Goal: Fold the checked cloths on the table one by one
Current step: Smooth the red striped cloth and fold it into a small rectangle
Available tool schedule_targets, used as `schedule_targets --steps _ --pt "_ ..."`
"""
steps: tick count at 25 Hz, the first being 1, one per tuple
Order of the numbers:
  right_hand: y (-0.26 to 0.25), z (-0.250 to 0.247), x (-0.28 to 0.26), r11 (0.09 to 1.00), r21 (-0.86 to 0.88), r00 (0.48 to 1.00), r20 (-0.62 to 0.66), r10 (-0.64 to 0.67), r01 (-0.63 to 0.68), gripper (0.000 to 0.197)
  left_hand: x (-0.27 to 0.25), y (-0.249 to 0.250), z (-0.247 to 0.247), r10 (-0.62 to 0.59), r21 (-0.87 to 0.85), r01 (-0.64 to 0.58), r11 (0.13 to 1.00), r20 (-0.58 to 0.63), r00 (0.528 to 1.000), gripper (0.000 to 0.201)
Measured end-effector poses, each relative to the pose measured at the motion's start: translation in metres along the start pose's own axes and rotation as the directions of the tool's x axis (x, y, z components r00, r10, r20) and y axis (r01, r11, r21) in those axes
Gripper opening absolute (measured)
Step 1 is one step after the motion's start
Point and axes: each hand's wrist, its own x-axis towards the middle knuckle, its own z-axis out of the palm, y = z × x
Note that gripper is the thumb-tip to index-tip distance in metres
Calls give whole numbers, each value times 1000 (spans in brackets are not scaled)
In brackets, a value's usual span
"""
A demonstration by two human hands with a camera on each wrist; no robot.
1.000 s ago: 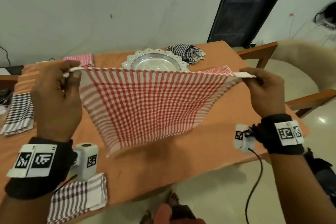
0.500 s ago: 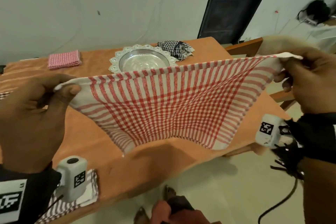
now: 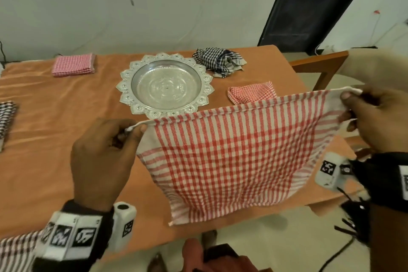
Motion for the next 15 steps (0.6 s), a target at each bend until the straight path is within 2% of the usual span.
schedule_targets --steps 2,5,11,15 --pt "17 31 28 999 -44 998 62 -6 9 8 9 -3 40 -109 104 110 988 -19 994 20" --pt "45 73 64 997 -44 991 122 61 -56 9 18 -1 86 -241 153 246 957 -52 969 15" --pt "95 130 98 985 -170 959 278 63 -16 8 5 5 133 -363 189 349 918 47 931 12" --pt "121 155 100 968 -244 910 410 56 50 14 -17 -2 150 -402 285 349 893 155 902 24"
